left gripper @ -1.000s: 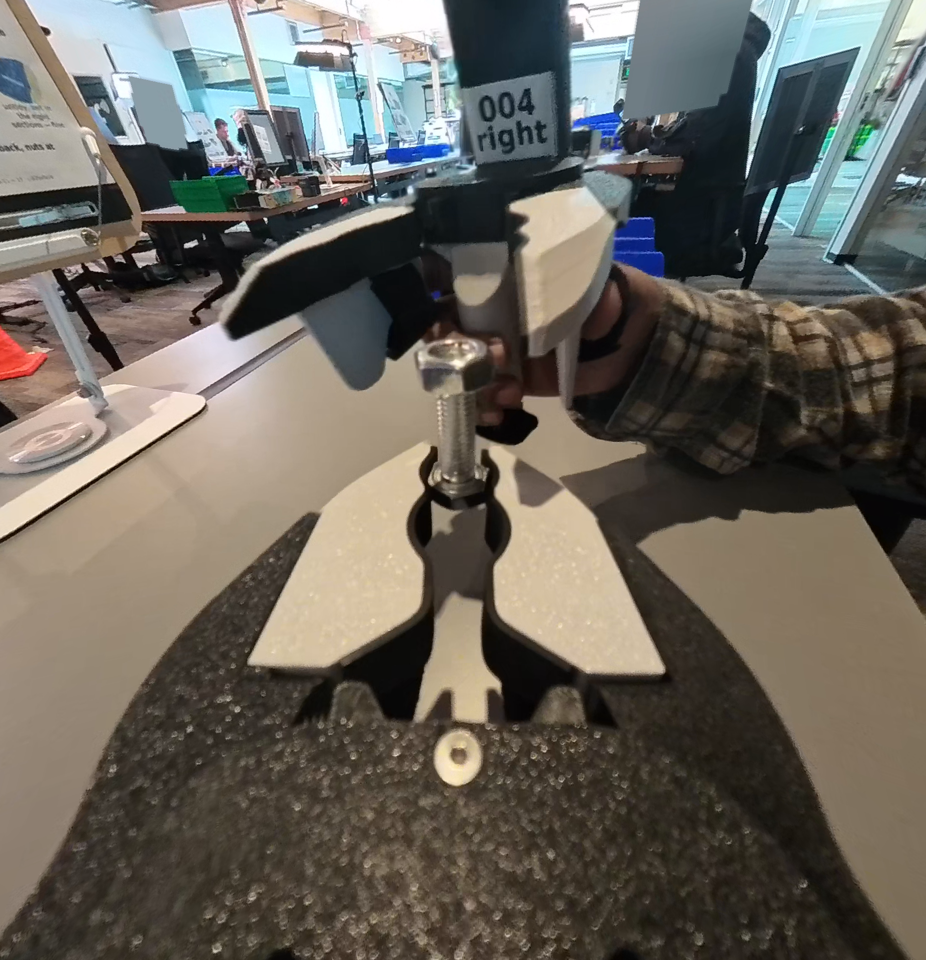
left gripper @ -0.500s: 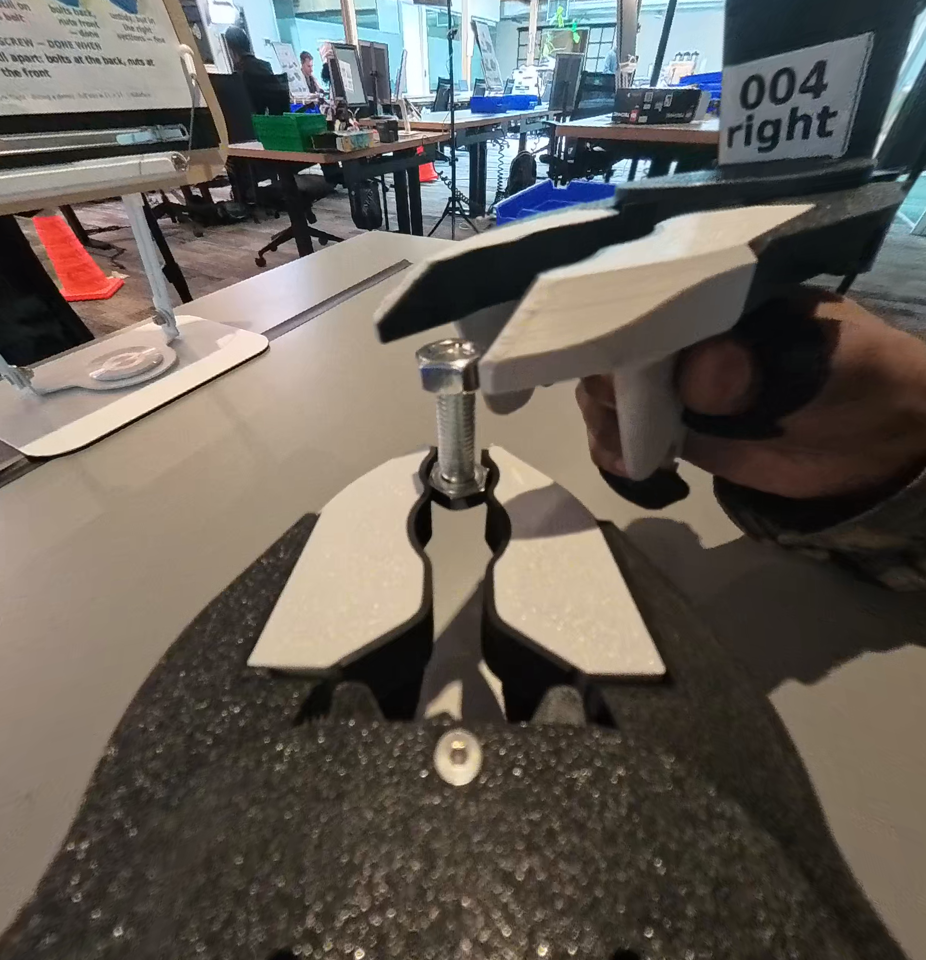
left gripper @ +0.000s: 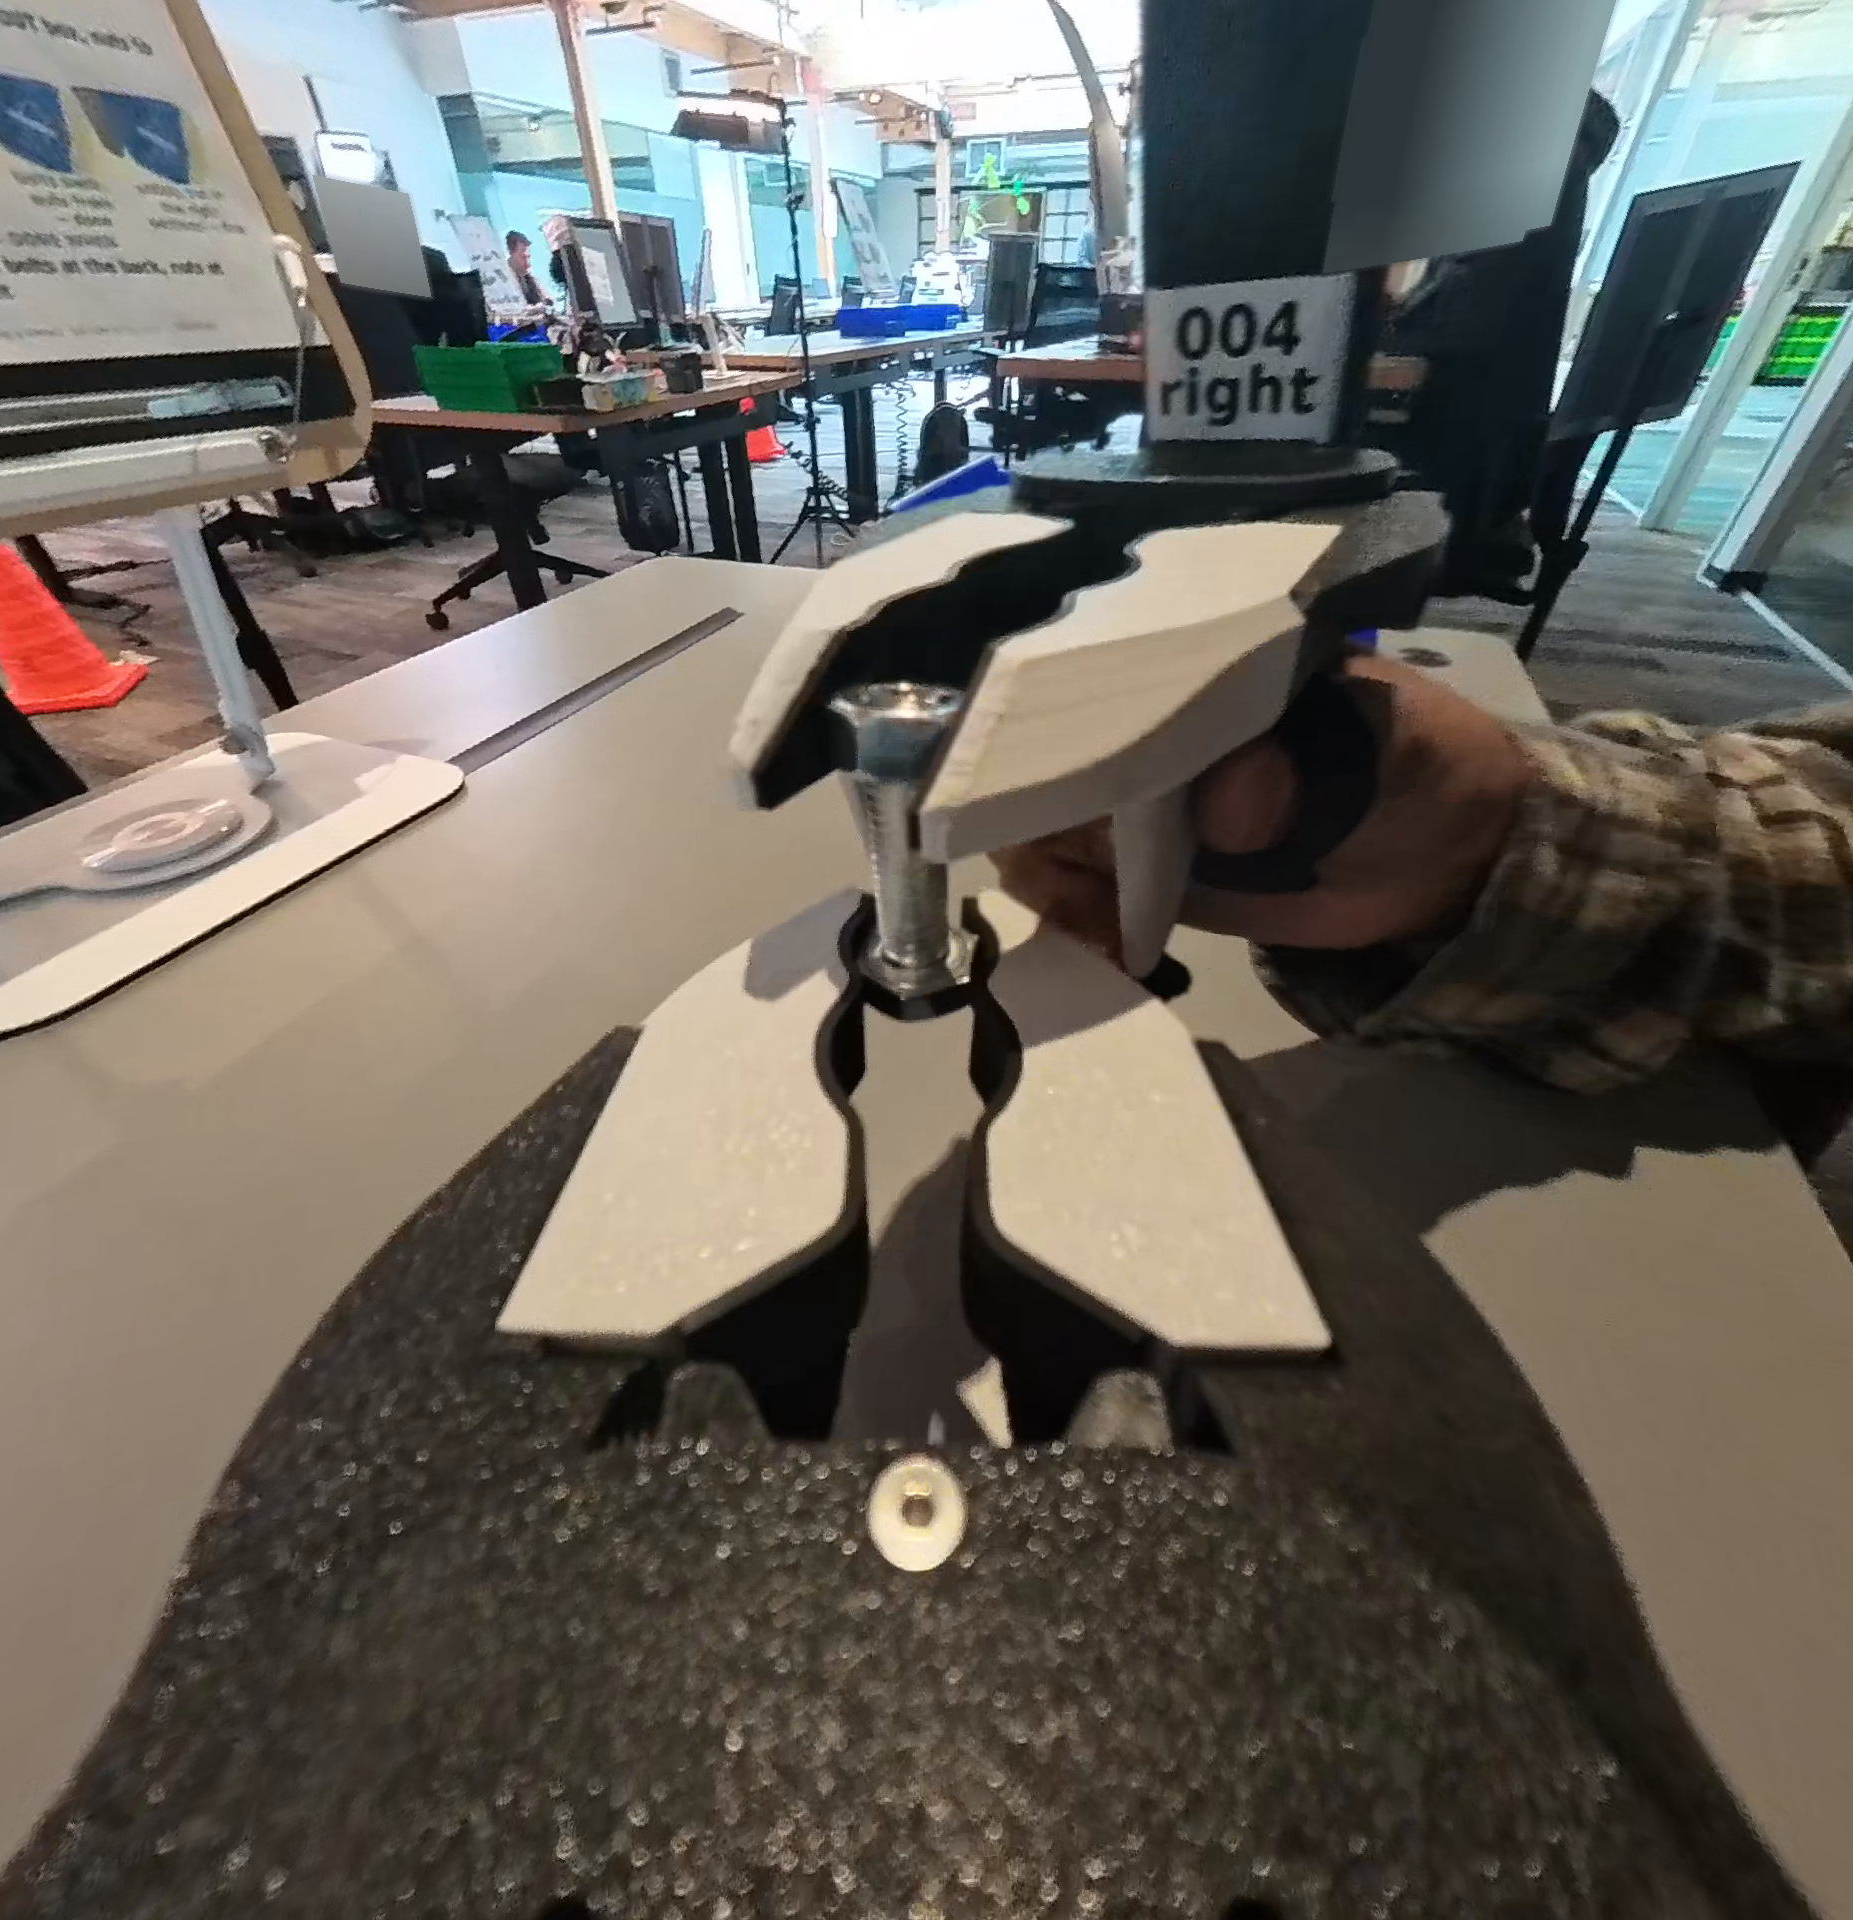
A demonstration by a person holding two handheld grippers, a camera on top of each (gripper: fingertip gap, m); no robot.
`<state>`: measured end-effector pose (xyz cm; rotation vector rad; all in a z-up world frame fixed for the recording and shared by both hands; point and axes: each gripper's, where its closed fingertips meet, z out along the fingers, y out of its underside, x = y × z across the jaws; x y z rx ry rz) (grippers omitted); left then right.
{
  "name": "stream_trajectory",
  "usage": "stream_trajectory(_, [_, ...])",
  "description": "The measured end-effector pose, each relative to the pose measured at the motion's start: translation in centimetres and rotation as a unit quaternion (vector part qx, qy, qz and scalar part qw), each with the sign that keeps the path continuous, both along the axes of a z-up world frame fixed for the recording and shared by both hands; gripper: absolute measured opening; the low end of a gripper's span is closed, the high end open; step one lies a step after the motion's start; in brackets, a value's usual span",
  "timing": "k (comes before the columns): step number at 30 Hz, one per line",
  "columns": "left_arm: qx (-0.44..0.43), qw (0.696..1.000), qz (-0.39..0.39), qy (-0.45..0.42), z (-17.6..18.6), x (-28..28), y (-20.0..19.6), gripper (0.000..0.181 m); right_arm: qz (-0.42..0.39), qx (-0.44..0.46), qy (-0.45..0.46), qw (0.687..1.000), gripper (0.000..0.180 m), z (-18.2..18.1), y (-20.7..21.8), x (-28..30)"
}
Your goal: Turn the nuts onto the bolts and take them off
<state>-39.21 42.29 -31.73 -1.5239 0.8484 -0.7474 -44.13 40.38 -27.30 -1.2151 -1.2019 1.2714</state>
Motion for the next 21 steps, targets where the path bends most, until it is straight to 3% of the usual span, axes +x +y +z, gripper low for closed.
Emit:
stream_trajectory(7, [0.002,0.999,-0.031,0.011,-0.5,0.8,-0.6,0.015,0.088,0.001,-0.030,0.996,0.017,-0.6,-0.7,0.8])
stream_trajectory(15, [0.001,0.997,-0.010,0.080,-2.1,0.7,-0.1,0.014,0.078,-0.001,-0.133,0.988,0.018,-2.3,-0.4,1.3])
stream_trajectory(21, [-0.002,0.997,-0.009,0.079,-2.1,1.0,-0.3,0.014,0.086,-0.015,-0.085,0.992,0.018,-2.1,-0.7,1.4])
